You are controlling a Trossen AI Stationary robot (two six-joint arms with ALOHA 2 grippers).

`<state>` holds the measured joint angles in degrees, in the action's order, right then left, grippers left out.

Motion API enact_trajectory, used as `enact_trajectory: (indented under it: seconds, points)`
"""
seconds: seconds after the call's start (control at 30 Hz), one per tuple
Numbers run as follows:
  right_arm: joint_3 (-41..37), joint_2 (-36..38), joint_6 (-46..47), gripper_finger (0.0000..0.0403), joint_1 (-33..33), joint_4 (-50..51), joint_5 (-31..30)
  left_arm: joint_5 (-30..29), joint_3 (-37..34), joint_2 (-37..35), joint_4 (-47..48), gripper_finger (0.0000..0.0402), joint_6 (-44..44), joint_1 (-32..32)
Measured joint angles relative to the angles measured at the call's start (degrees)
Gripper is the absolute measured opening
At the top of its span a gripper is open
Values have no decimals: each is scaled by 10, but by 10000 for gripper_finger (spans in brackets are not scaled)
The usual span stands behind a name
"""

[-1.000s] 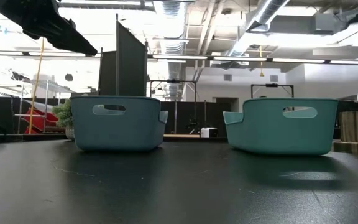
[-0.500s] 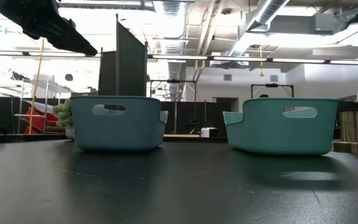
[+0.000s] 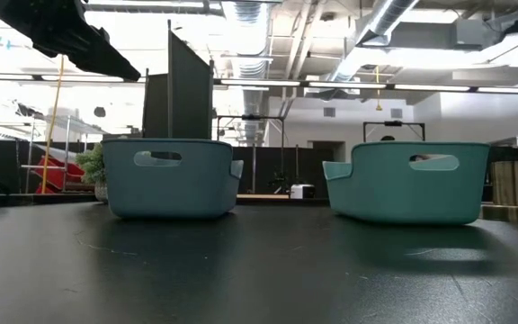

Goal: Sort batteries
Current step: Put the big black battery into the green bin

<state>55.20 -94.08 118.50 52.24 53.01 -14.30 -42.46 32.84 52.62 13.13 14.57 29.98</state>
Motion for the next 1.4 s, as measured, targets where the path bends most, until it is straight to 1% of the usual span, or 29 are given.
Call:
enact_trajectory:
  seconds: [0.13,1.0,1.4]
  points:
    - [0,0,2,232,-3,0,10,0,0,0,2,261,0,0]
    - [0,-1,31,232,-3,-6,24,0,0,0,8,261,0,0]
    - [4,-52,34,232,-4,-39,26,0,0,0,8,261,0,0]
